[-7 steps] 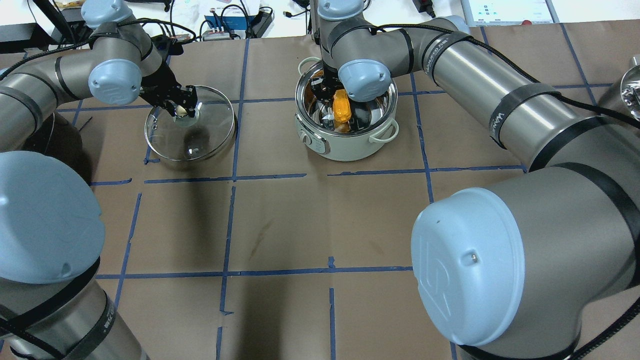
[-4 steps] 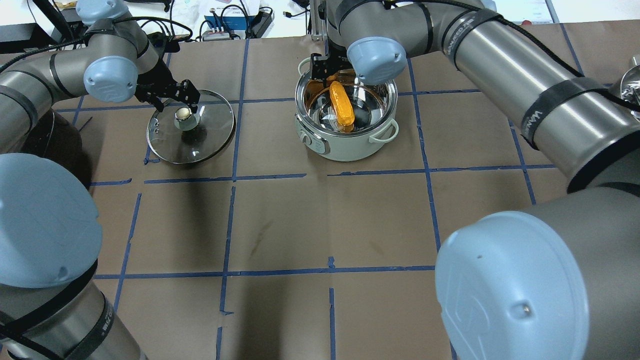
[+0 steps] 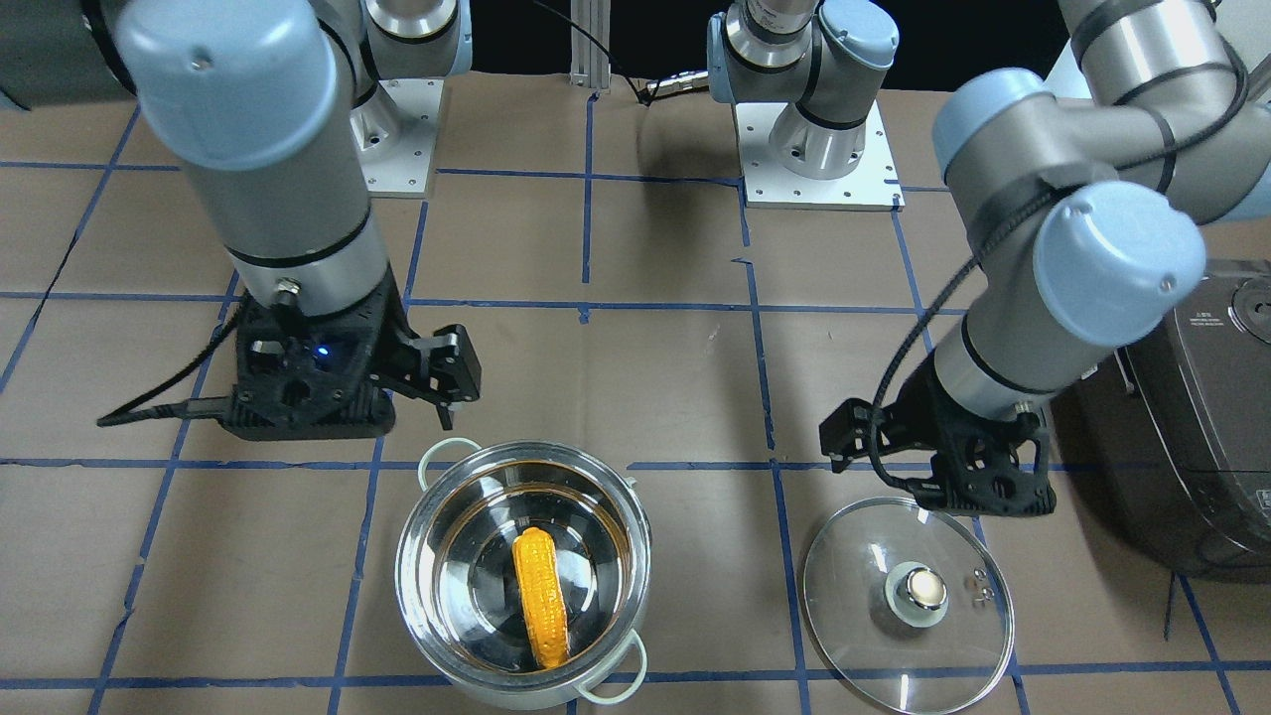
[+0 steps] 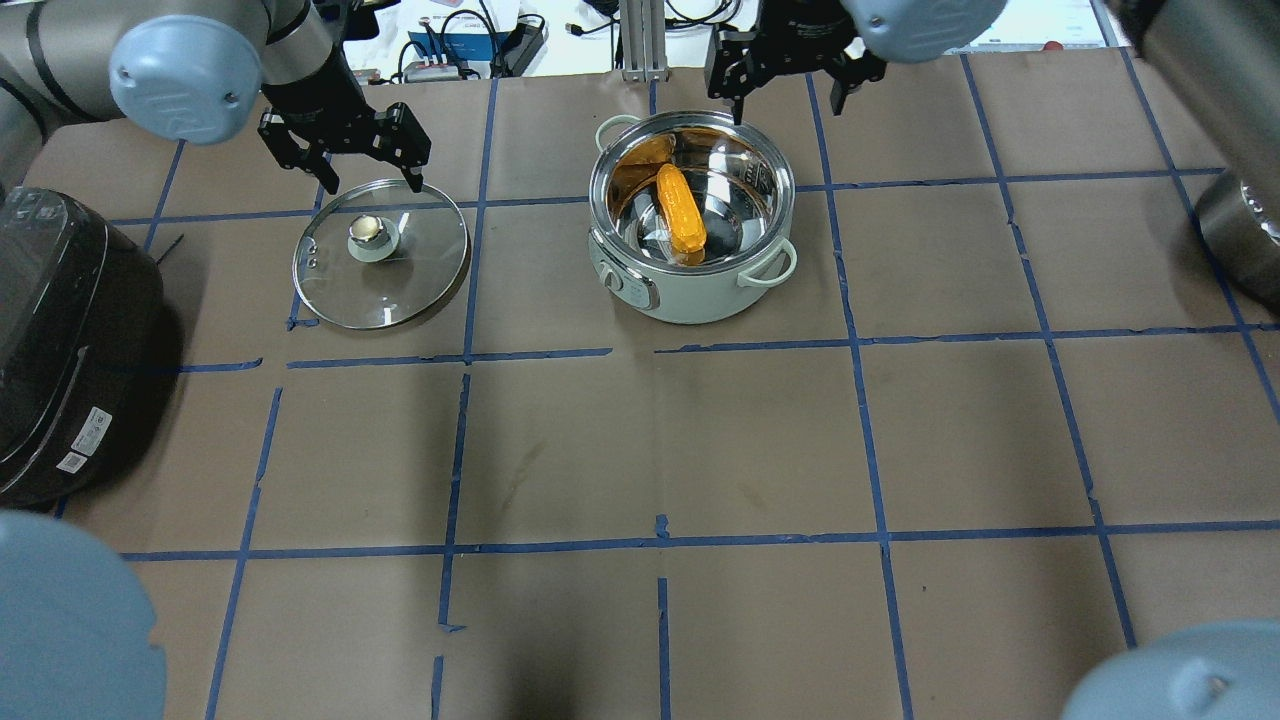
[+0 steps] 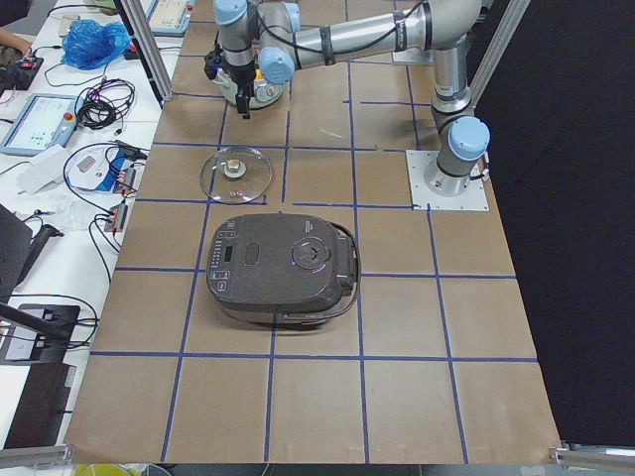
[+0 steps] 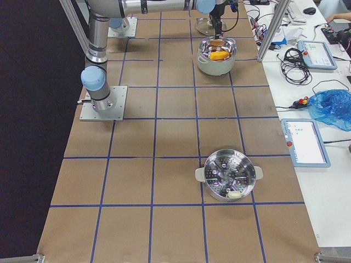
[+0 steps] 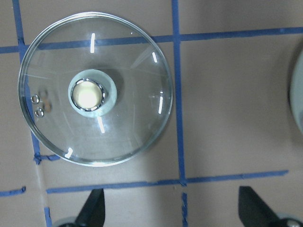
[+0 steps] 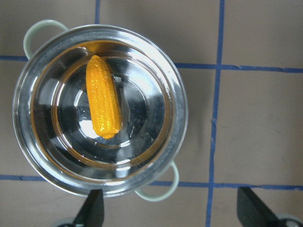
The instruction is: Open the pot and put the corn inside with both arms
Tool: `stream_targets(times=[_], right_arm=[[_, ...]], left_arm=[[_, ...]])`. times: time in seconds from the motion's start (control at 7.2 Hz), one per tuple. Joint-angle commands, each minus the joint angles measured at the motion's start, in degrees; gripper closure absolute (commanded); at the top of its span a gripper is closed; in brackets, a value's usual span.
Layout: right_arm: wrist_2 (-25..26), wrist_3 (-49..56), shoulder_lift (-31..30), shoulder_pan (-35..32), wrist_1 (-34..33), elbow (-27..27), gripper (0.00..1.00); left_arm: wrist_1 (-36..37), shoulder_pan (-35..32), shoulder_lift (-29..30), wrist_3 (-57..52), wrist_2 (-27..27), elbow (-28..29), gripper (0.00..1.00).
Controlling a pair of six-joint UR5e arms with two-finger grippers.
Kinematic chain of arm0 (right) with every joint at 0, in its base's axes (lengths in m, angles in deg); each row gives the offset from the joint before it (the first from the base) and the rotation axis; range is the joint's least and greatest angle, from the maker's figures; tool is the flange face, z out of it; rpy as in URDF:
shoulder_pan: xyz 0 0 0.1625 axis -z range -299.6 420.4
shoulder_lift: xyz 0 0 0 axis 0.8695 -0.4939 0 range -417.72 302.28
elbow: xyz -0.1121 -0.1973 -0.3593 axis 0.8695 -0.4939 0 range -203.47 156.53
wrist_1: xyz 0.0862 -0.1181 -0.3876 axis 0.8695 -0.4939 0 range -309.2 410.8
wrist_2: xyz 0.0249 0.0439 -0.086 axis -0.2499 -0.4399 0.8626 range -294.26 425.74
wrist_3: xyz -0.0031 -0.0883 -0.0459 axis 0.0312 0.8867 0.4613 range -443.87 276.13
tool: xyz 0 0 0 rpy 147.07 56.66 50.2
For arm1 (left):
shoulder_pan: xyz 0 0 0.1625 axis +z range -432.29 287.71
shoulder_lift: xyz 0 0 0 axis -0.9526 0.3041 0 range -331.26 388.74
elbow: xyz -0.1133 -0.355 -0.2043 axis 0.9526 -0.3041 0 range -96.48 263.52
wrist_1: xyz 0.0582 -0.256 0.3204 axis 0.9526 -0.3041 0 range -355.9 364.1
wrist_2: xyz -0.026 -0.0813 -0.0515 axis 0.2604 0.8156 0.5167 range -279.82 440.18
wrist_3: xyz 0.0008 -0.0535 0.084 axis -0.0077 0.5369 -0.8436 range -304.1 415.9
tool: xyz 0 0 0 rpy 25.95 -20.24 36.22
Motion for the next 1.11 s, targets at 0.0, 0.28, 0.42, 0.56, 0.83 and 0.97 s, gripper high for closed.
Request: stream_targets(times=[0.0,0.28,0.42,0.56,0.83,0.97], right_arm=[[-0.04,5.04,-7.29,2.38,1.39,10.14,0.03],[0.57,4.71,-12.14,2.3,-3.39,16.27,0.0],[0.31,4.53,-12.41,2.9,-3.05,14.19,0.0],[0.92,4.44,-12.41,2.56,2.44,10.51,0.0],[1.1,4.35,-12.33,3.78,5.66,9.86,0.0],[0.23,3.4,-12.41,4.22,5.66,9.68,0.01]], left_arm=[[-5.88,-2.38,-8.67,0.5,-0.41,-0.88,0.0],[-8.17,-1.6,-9.13,0.5,-0.33,-0.02,0.0],[-10.1,-1.51,-8.88,0.58,-0.5,-0.28,0.0],[-11.6,-1.42,-9.22,0.58,-0.68,-0.28,0.0],[-11.61,-1.33,-9.23,0.5,-1.38,-0.45,0.0],[-11.52,-1.24,-9.31,0.5,-2.69,-0.46,0.0]])
